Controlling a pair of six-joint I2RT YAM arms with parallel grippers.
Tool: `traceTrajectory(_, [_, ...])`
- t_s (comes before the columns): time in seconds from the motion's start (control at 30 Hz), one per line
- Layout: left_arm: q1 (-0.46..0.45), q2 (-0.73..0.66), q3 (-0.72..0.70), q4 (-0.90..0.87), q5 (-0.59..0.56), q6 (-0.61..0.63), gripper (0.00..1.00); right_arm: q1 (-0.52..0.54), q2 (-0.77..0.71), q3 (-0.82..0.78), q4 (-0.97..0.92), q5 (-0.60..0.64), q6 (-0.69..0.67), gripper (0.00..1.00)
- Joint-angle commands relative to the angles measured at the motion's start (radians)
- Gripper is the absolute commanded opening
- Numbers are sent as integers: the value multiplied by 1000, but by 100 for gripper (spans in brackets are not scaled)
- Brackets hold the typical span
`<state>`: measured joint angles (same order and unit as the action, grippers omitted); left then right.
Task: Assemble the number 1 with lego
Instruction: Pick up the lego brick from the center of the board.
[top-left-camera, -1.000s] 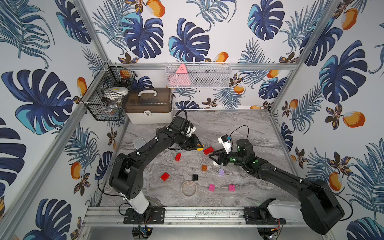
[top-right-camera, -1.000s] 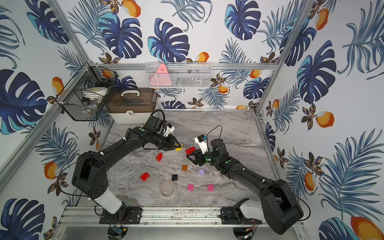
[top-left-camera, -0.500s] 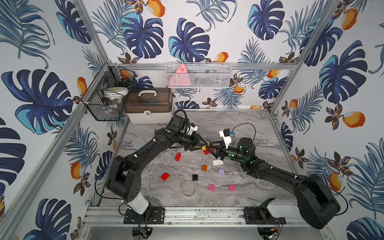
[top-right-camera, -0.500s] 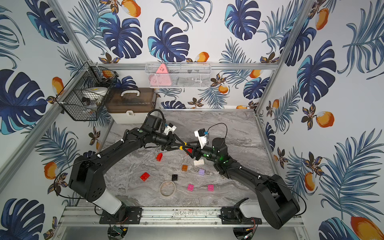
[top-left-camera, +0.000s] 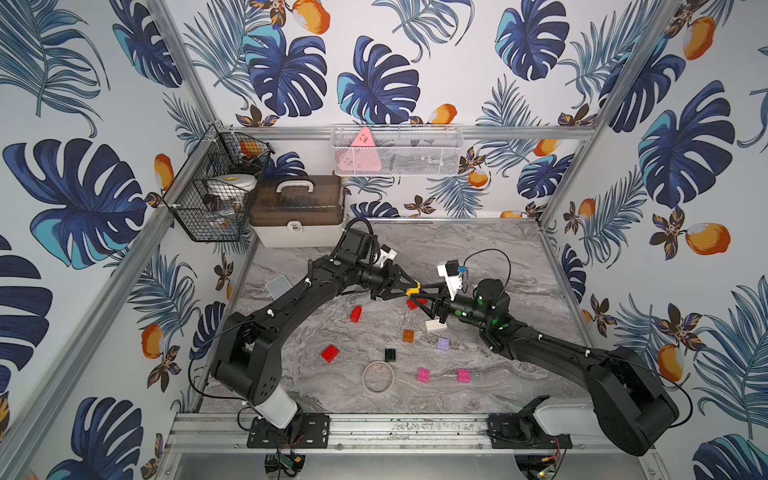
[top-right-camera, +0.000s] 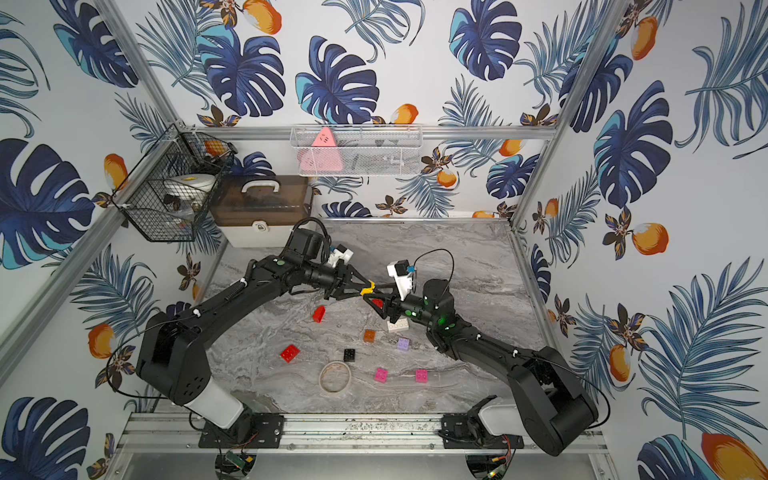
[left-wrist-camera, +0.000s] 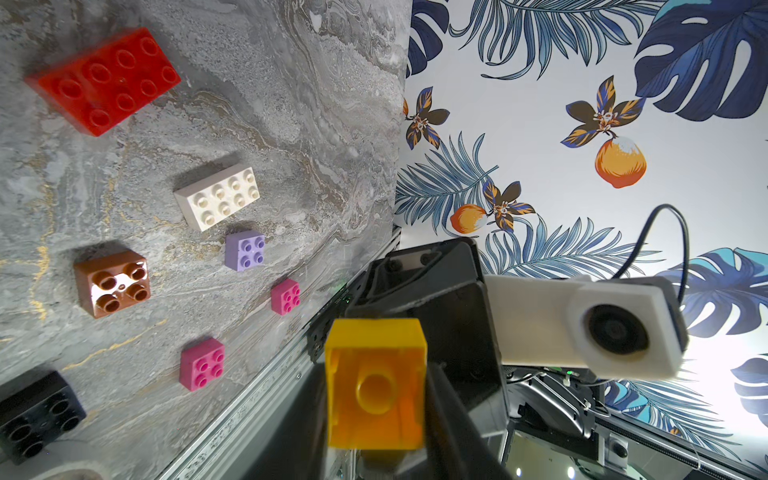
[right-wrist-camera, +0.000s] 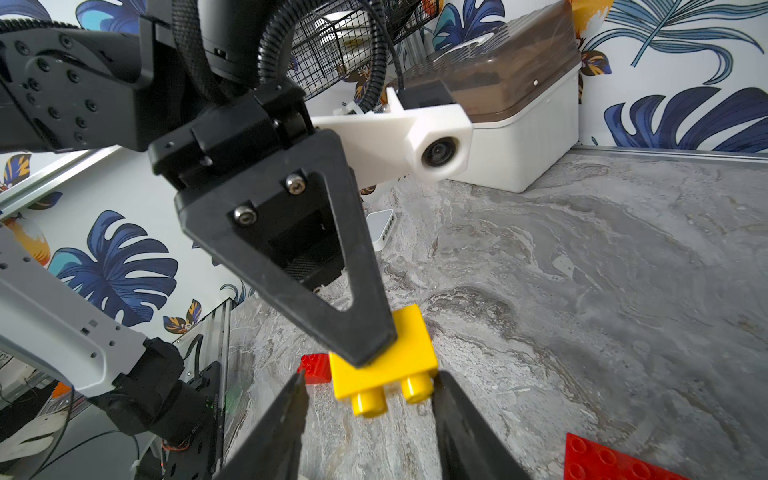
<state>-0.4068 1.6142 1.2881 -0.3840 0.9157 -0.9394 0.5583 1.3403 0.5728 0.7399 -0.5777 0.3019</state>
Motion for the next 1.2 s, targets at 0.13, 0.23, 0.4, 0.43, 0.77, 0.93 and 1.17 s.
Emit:
traceTrajectory(0.13, [-1,-11,8,36,27,-25,35,3,27,2,110,5,-4,50])
traceTrajectory(0.23, [-3,-12,13,27,29,-22,35,3,34,2,133,13,-4,51])
traceTrajectory(0.4, [-6,-15,11,29,35,-25,34,2,42,2,162,20,-24,47])
traceTrajectory(0.43, [-6,-14,11,31,36,-27,34,2,43,3,162,21,-25,46])
traceTrajectory(0.77, [-7,-20,13,36,33,-23,46,3,48,-8,187,21,-24,28])
traceTrajectory(0.93, [0,-48,20,16,-10,46,59,3,-1,-15,65,31,-59,25])
traceTrajectory(1.17, [45,-49,97,-294,-315,352,61,3,-59,226,-745,239,-160,21])
